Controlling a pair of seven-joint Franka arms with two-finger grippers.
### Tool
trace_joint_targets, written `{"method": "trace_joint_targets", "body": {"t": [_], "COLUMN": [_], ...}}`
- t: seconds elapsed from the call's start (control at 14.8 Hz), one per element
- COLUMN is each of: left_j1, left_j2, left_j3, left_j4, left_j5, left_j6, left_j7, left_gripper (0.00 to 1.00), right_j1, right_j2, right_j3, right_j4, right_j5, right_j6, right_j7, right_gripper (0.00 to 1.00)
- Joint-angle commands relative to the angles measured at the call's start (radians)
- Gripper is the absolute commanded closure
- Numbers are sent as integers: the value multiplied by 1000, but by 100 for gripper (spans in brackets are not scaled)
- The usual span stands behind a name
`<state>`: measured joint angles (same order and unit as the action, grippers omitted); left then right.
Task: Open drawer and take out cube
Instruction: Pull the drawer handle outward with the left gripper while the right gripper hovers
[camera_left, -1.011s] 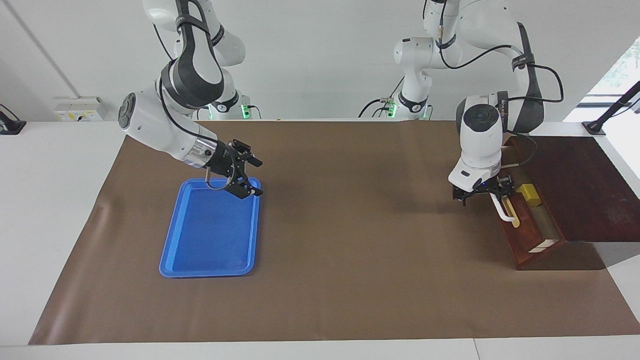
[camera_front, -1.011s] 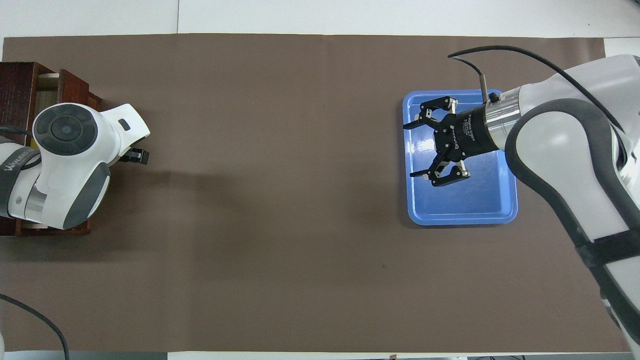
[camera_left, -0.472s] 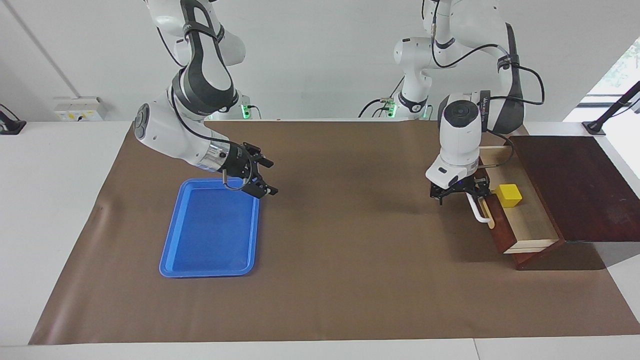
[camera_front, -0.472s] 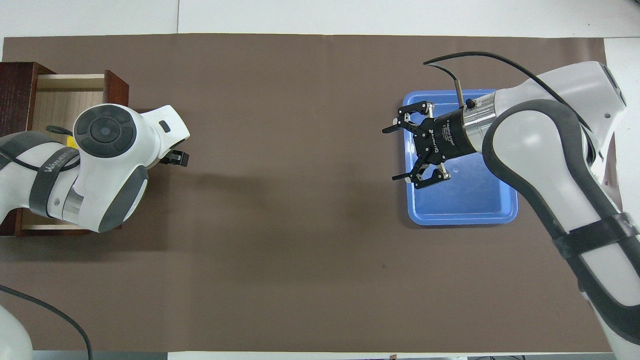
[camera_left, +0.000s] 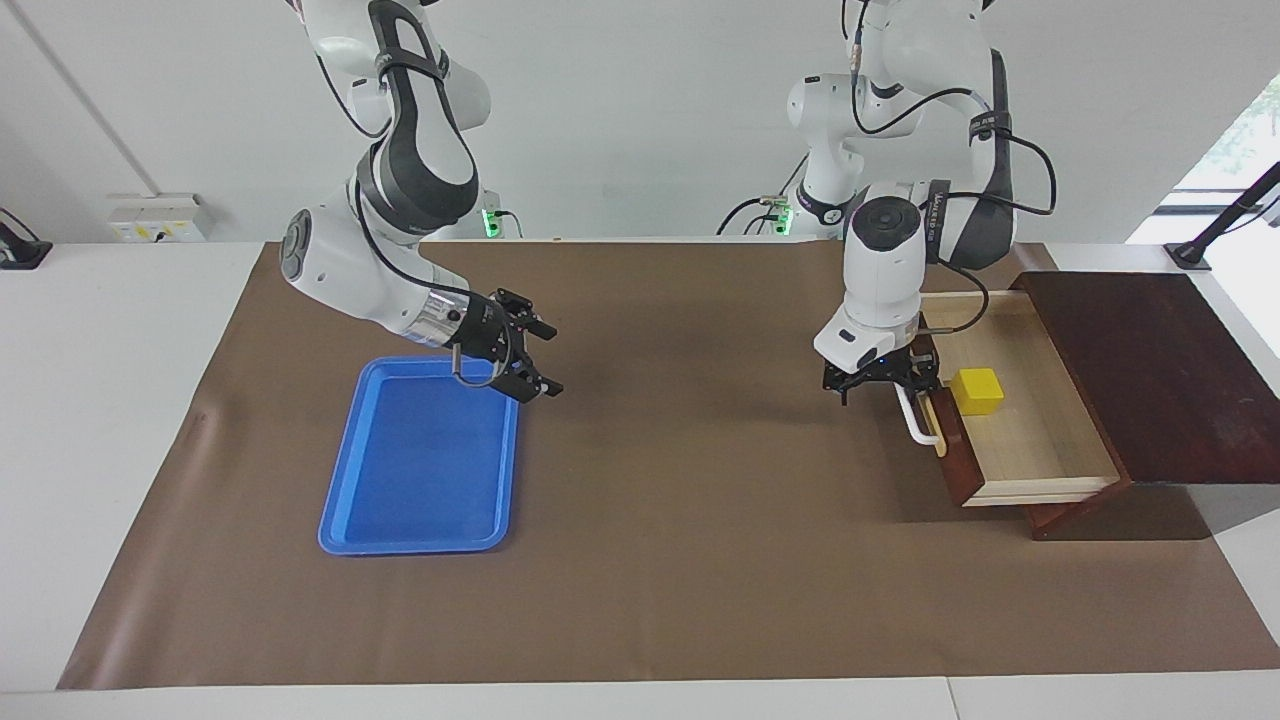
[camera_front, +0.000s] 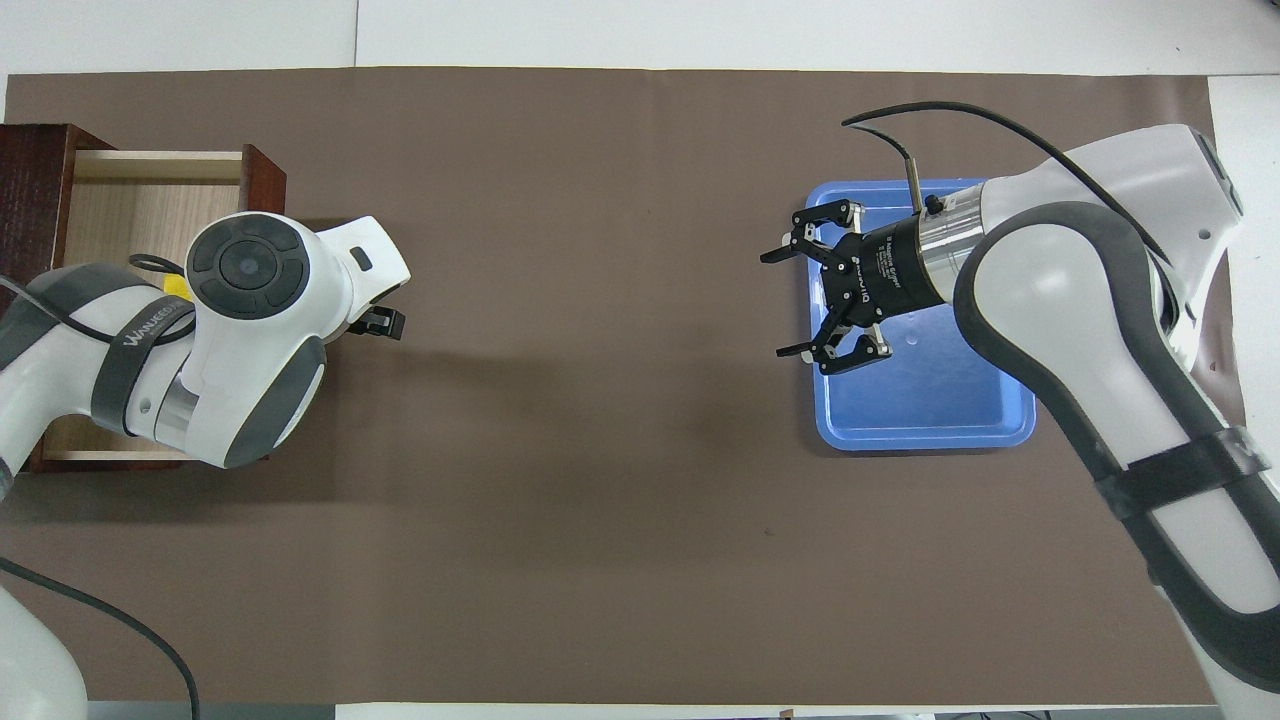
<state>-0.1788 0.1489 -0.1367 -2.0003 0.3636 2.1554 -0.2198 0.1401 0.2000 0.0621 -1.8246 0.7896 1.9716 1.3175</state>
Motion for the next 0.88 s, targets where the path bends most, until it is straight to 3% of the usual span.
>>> {"method": "trace_joint_targets", "body": {"t": [0.0, 0.27, 0.54, 0.81], "left_j1": [-18, -10, -5, -4], "left_j2": [24, 100, 100, 90], "left_j3": [-3, -3, 8, 135], "left_j4": [64, 303, 423, 526], "left_j5": [-23, -40, -132, -233], "left_j6": [-67, -278, -441, -526], "left_j7": [-12, -4, -23, -133], "left_gripper": [0, 0, 0, 0], "right_j1": [24, 15, 9, 10], "right_j2": [4, 4, 4, 4], "right_j3": [1, 1, 1, 1], "right_j4": [-7, -4, -4, -4], "right_j5": [25, 23, 23, 23], "right_j6": [32, 6, 6, 10], "right_j7": [25, 26, 26, 26], "right_gripper": [0, 0, 0, 0]}}
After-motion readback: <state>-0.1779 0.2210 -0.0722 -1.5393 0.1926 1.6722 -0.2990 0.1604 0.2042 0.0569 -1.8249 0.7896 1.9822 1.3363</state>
